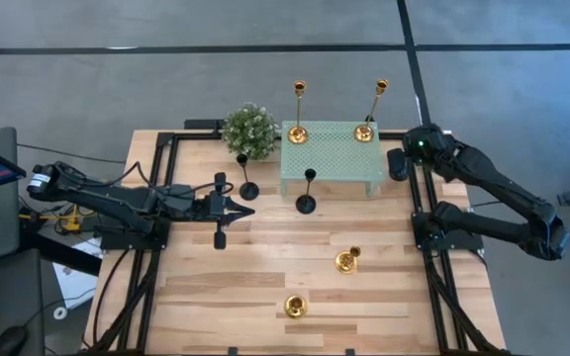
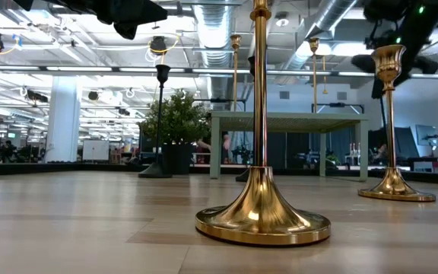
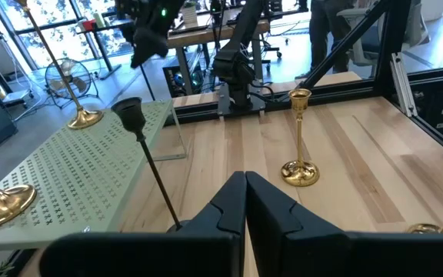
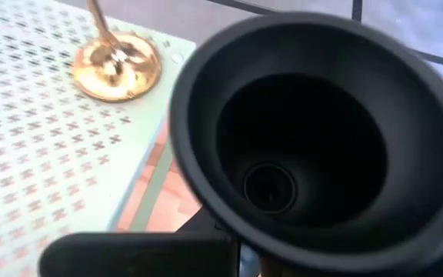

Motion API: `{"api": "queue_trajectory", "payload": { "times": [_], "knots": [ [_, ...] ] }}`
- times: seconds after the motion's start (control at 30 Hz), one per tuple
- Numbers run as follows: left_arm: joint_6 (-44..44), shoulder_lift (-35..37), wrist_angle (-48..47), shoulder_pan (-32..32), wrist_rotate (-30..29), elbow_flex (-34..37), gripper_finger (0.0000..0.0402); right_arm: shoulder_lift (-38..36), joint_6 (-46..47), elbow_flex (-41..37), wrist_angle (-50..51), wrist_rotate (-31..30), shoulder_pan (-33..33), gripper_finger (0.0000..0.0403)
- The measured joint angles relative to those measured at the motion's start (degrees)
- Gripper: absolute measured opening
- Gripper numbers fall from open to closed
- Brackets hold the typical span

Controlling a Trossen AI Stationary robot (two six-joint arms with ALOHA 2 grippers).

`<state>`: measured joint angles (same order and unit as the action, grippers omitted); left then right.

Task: Pick & Place candle stick holders
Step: Put the black candle holder on the shelf

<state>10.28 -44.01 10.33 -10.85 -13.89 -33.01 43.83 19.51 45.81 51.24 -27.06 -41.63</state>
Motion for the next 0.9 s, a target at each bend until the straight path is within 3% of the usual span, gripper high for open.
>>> {"api": "queue_trajectory", "payload": {
  "times": [0.47, 0.7, 0.9],
  "knots": [
    [0.00, 0.00, 0.00, 0.00, 0.01, 0.00, 0.0010, 2.07, 4.35, 23.77, 18.15, 0.43, 9.79, 0.0001],
    [0.00, 0.00, 0.02, 0.00, 0.02, 0.00, 0.0010, 7.86, 3.97, 30.45, 14.90, 4.82, 18.01, 0.0001],
    [1.32, 0.00, 0.00, 0.00, 0.00, 0.00, 0.0010, 17.26, -4.71, 34.54, 8.13, 9.67, 21.80, 0.0000]
  ]
}}
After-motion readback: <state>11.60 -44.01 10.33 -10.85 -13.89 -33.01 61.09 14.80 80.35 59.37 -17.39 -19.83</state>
